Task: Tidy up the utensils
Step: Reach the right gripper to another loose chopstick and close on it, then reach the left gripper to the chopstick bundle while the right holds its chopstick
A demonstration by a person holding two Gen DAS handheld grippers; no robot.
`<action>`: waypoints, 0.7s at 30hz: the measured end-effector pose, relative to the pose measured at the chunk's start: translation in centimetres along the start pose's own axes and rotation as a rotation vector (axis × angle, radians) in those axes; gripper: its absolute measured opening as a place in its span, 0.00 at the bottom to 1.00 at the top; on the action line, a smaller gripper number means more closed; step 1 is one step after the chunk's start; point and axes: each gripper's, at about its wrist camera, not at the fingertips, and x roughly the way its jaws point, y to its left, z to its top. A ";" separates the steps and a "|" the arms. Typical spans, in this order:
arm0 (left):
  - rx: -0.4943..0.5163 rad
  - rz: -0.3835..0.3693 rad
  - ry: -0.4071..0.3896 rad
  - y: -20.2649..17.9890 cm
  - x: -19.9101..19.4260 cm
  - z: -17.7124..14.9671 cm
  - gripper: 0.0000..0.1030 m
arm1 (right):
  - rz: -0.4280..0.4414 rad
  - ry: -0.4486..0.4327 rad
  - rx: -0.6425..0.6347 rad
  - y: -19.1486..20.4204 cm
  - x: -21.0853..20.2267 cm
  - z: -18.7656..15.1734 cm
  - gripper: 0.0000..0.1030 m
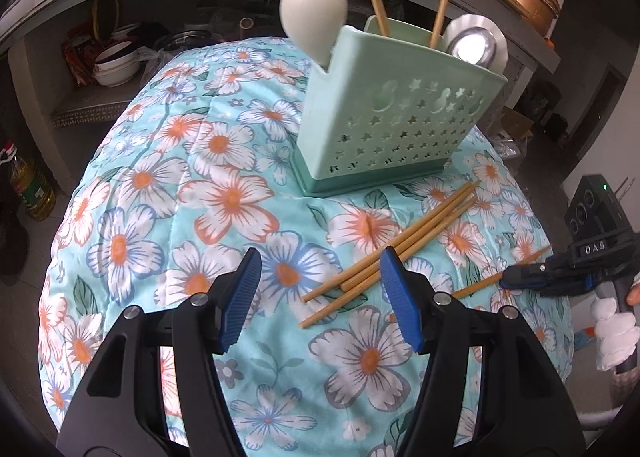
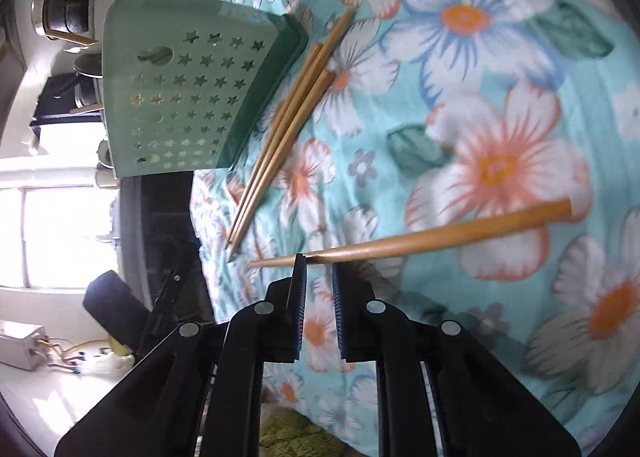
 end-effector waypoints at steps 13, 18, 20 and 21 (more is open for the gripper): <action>0.107 -0.018 -0.002 -2.7 0.4 -0.4 0.57 | -0.027 -0.128 0.088 0.3 -0.4 2.8 0.20; 0.114 -0.039 -0.003 -2.9 0.7 -0.4 0.57 | -0.001 -0.196 0.170 -0.8 -1.3 3.2 0.25; 0.122 -0.051 -0.004 -3.1 0.8 -0.4 0.57 | -0.013 -0.225 0.189 -1.4 -1.6 3.5 0.25; 0.130 -0.055 -0.007 -3.3 0.8 -0.4 0.57 | -0.026 -0.243 0.194 -1.3 -1.5 3.7 0.23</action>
